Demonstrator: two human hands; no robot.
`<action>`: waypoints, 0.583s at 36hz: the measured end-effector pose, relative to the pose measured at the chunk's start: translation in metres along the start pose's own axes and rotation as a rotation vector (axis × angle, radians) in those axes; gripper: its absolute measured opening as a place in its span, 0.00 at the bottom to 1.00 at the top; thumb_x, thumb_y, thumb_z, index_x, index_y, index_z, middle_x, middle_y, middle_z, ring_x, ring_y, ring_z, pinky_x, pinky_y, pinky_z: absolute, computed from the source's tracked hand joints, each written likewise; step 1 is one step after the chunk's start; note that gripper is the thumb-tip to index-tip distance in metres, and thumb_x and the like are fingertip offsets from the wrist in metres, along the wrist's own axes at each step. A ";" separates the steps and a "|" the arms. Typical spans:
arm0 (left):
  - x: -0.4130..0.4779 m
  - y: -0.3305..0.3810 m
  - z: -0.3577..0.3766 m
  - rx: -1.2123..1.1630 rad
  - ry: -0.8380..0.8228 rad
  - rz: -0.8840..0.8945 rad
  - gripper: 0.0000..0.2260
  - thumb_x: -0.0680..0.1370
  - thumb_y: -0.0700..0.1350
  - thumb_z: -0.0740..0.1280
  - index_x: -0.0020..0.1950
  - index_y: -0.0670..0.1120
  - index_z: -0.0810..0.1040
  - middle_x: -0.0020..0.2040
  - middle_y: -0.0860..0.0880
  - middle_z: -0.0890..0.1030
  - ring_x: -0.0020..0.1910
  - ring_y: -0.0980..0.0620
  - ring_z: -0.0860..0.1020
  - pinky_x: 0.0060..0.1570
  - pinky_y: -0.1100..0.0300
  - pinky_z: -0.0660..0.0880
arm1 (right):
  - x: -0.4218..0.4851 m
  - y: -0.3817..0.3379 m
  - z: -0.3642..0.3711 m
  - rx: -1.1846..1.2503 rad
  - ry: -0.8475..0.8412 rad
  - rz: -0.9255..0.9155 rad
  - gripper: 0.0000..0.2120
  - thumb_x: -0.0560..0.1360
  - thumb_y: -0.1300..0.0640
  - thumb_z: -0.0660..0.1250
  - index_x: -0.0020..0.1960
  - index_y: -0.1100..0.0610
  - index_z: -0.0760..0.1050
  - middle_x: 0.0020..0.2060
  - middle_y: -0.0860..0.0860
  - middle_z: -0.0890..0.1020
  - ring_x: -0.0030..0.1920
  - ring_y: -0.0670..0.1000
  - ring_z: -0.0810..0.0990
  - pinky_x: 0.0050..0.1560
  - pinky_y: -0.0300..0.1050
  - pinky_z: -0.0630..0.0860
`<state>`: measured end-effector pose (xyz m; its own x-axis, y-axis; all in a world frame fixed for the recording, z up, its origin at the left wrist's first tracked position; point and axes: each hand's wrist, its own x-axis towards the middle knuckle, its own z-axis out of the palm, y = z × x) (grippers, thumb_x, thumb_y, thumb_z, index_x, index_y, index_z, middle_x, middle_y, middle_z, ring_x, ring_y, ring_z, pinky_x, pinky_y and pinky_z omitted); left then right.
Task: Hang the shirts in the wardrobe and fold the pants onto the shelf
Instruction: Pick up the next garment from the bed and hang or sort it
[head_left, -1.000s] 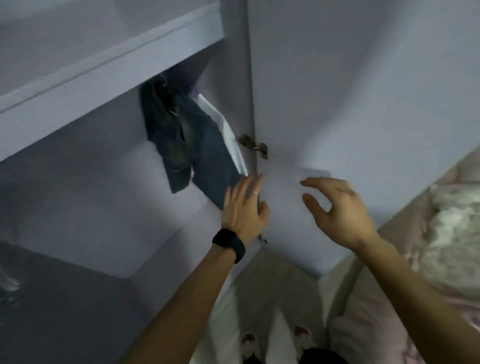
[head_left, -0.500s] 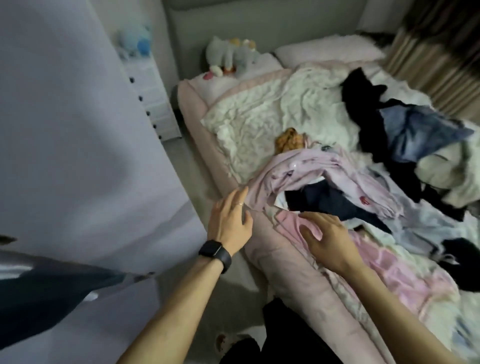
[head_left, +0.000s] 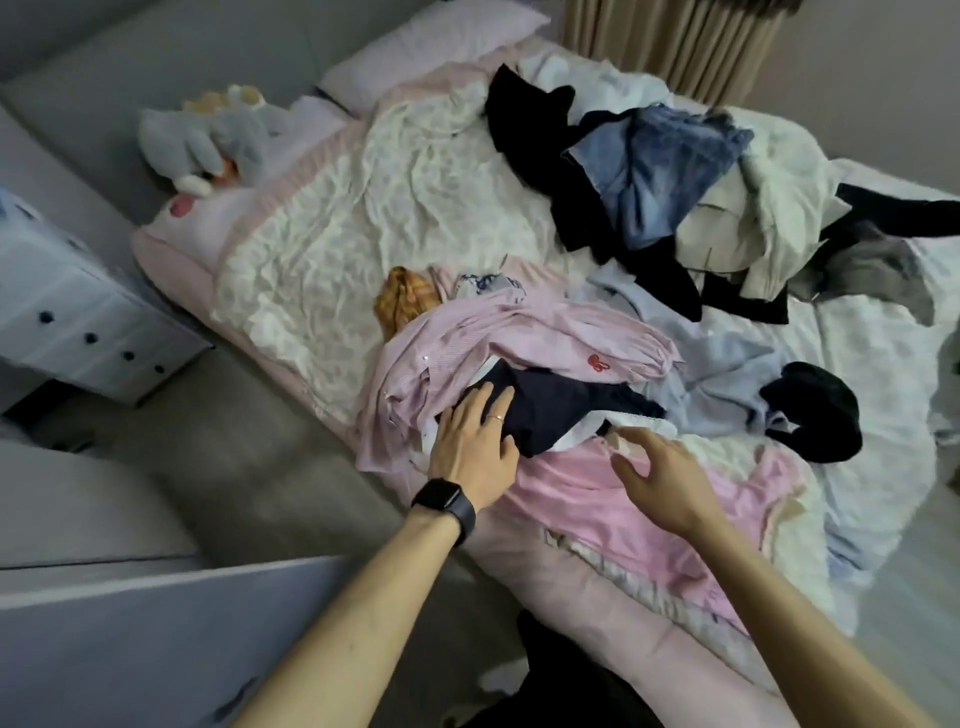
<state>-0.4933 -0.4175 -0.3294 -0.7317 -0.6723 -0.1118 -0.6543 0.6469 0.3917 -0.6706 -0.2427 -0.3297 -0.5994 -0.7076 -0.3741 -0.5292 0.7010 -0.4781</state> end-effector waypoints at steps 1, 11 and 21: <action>0.012 0.000 0.009 0.014 -0.055 -0.013 0.29 0.79 0.48 0.63 0.80 0.51 0.61 0.80 0.46 0.60 0.77 0.47 0.61 0.76 0.49 0.59 | 0.014 0.009 0.001 -0.003 -0.018 0.021 0.20 0.80 0.52 0.66 0.70 0.56 0.74 0.66 0.54 0.80 0.66 0.59 0.75 0.63 0.50 0.71; 0.095 -0.042 0.106 0.407 -0.441 -0.020 0.34 0.80 0.45 0.64 0.82 0.56 0.50 0.82 0.45 0.47 0.81 0.46 0.47 0.78 0.44 0.47 | 0.158 0.079 0.043 -0.092 -0.245 0.150 0.33 0.79 0.47 0.67 0.80 0.52 0.59 0.80 0.56 0.57 0.73 0.58 0.69 0.67 0.52 0.69; 0.126 -0.042 0.174 0.661 -0.379 0.382 0.26 0.80 0.38 0.60 0.76 0.55 0.65 0.79 0.45 0.62 0.78 0.46 0.59 0.76 0.41 0.53 | 0.210 0.119 0.080 -0.217 -0.206 0.232 0.22 0.80 0.49 0.63 0.73 0.48 0.66 0.65 0.56 0.74 0.59 0.63 0.78 0.50 0.52 0.73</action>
<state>-0.5911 -0.4671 -0.5185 -0.8625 -0.2752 -0.4248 -0.2400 0.9613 -0.1355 -0.8114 -0.3151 -0.5288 -0.5967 -0.5151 -0.6154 -0.5217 0.8317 -0.1903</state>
